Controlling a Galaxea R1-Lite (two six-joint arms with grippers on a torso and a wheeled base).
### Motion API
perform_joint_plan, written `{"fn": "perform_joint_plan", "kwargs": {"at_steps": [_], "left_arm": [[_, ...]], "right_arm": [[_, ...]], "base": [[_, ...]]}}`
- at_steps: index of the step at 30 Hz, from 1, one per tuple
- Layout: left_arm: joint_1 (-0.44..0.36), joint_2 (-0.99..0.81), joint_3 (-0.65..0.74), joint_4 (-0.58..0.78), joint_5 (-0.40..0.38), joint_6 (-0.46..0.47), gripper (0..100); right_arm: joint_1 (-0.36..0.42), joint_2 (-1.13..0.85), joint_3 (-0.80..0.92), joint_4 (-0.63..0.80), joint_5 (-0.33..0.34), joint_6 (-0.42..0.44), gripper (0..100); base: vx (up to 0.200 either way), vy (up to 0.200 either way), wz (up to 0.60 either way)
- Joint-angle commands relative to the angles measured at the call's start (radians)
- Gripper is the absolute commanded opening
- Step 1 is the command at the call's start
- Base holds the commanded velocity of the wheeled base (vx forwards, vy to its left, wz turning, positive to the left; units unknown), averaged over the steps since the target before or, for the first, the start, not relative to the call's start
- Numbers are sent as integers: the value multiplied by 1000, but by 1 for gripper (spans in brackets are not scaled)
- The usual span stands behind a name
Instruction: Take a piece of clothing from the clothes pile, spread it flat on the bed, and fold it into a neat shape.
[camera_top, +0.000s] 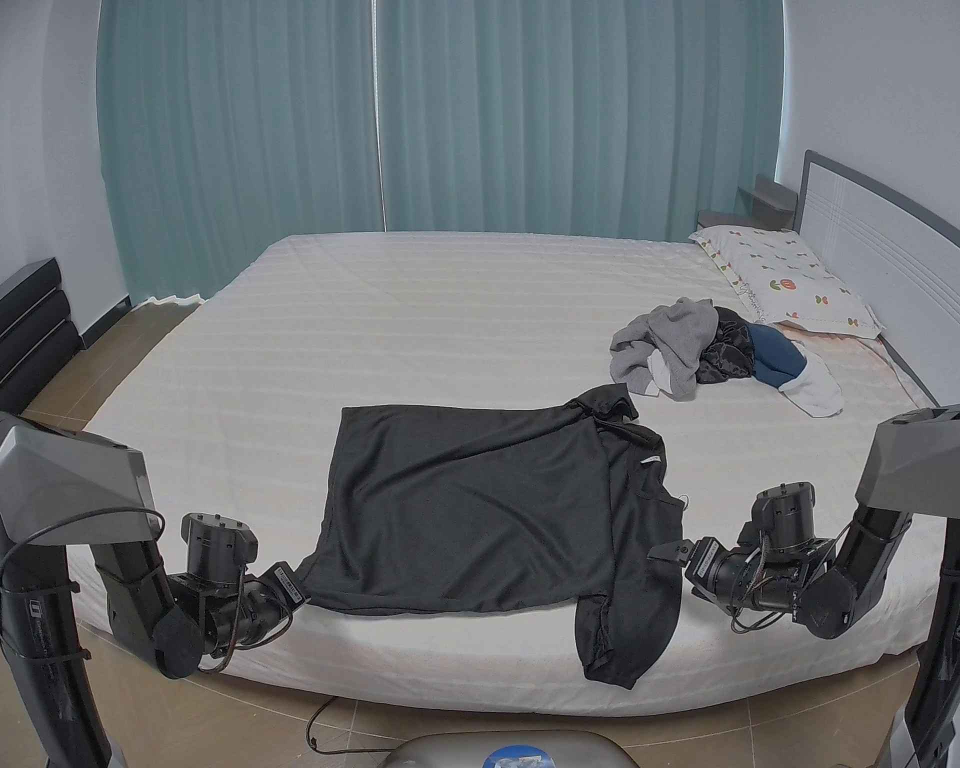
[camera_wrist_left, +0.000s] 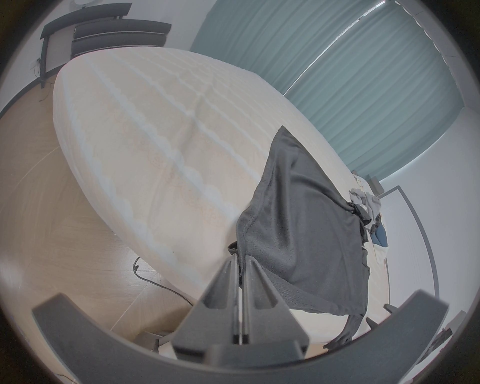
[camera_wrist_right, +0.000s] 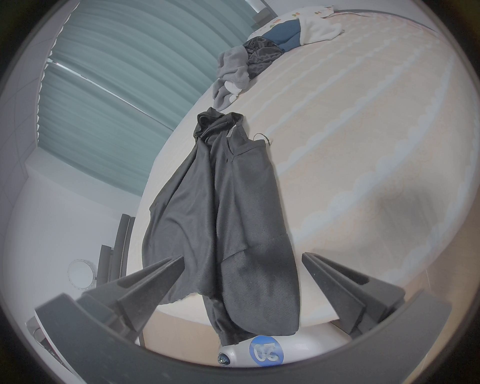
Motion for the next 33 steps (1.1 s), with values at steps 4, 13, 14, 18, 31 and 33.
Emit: {"fn": "perform_joint_plan", "kwargs": {"at_steps": [4, 13, 14, 18, 31, 33], "left_arm": [[9, -32, 21, 1, 0, 18, 0], [9, -23, 21, 1, 0, 20, 0], [9, -22, 21, 1, 0, 20, 0], [9, -22, 21, 1, 0, 18, 0], [22, -23, 36, 1, 0, 34, 0], [29, -23, 45, 1, 0, 60, 0]], "right_arm": [[7, 68, -3, -8, -2, -14, 100], [9, 115, -54, -9, -2, -21, 100], [9, 118, -52, -11, -2, -21, 0], [7, 117, -51, -13, -4, -21, 0], [-65, 46, 9, 20, -29, -121, 0], [-88, 20, 24, 44, -27, -175, 0]], "base": [[0, 0, 0], [0, 0, 0], [0, 0, 0], [0, 0, 0], [0, 0, 0], [0, 0, 0]]}}
